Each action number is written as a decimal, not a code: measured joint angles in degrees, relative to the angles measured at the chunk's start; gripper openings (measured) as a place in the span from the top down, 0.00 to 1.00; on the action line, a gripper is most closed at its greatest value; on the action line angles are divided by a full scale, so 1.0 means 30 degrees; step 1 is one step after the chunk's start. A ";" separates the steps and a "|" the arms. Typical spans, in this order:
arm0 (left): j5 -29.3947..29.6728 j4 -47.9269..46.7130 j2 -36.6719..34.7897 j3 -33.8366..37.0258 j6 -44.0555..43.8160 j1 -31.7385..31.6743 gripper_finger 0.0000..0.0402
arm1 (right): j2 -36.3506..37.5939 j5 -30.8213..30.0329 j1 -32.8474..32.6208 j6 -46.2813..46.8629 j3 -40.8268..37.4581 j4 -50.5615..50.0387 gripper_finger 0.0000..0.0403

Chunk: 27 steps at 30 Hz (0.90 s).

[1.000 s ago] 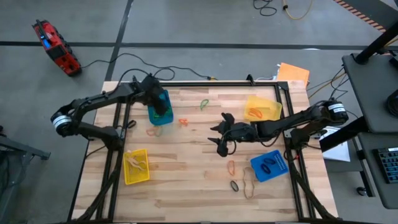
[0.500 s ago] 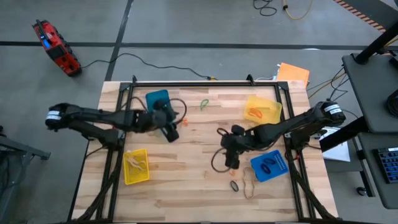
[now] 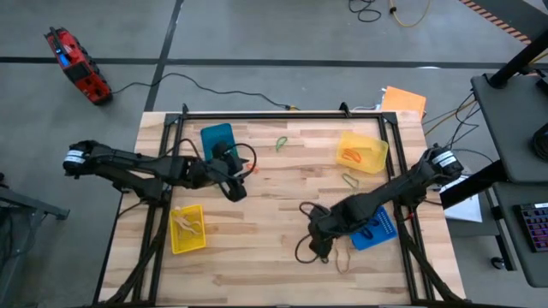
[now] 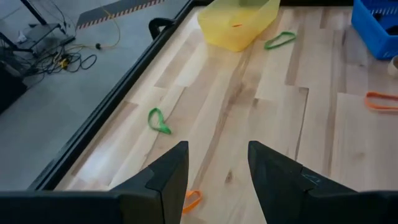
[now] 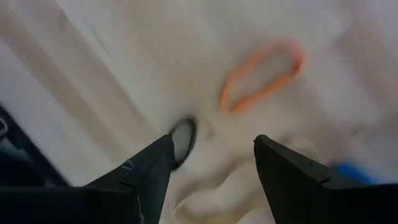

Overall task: Sort rubber bands into baskets
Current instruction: Put the black rubber band into the bottom blue bin

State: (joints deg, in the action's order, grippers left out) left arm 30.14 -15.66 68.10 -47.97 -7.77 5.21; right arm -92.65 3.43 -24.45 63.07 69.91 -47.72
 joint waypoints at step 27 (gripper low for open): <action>-0.0078 0.0881 0.0077 0.0000 0.1523 0.0000 0.62 | -0.6699 0.0845 -0.1688 0.2664 0.5581 -0.3592 0.46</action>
State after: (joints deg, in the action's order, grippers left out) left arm 29.91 -13.01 68.32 -47.97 -3.20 5.21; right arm -112.74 5.97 -29.52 71.06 86.65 -58.50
